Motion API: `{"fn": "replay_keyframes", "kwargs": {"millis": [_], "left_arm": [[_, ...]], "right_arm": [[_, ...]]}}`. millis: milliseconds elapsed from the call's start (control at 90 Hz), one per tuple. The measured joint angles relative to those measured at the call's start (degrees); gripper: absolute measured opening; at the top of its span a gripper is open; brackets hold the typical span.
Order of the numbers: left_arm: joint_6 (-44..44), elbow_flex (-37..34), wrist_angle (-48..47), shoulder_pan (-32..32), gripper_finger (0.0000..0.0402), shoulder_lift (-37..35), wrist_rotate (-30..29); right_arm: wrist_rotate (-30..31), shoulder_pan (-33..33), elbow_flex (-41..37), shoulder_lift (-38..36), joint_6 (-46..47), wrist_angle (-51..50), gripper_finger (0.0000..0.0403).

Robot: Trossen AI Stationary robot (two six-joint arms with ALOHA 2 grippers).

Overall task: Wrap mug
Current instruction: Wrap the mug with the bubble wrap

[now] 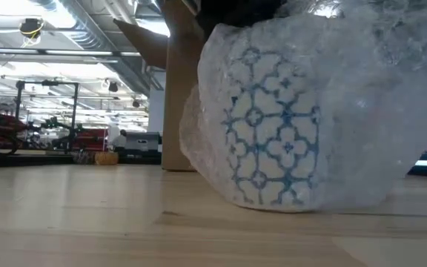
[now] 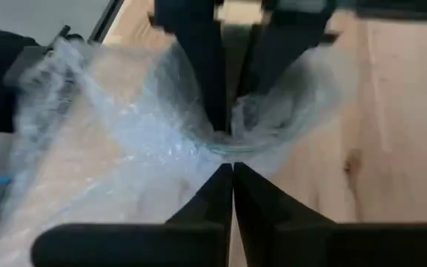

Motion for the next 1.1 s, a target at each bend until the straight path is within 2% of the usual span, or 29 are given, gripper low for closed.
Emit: {"fn": "replay_keyframes", "kwargs": {"millis": [189,444,578,956,1100], "left_arm": [[-0.08,-0.06,0.02,0.00,0.0000,-0.12,-0.03],[0.00,-0.12,1.89,-0.02,0.0000,-0.15,-0.01],[0.01,-0.22,1.58,-0.25,0.0000,-0.88,0.62],[-1.55,-0.35,-3.38,-1.93,0.0000,-8.28,-1.25],[-0.79,-0.26,-0.34,-3.38,0.0000,-9.16,3.82]], "right_arm": [[2.03,-0.02,1.85,-1.71,-2.63,2.35,0.0001],[3.29,-0.92,1.81,6.17,-3.62,6.65,0.0001],[3.57,-0.72,2.07,7.32,-3.58,6.77,0.0001],[3.10,-0.79,1.81,7.35,-5.11,8.39,0.0001],[3.10,-0.81,1.81,7.37,-5.28,8.48,0.0001]]}}
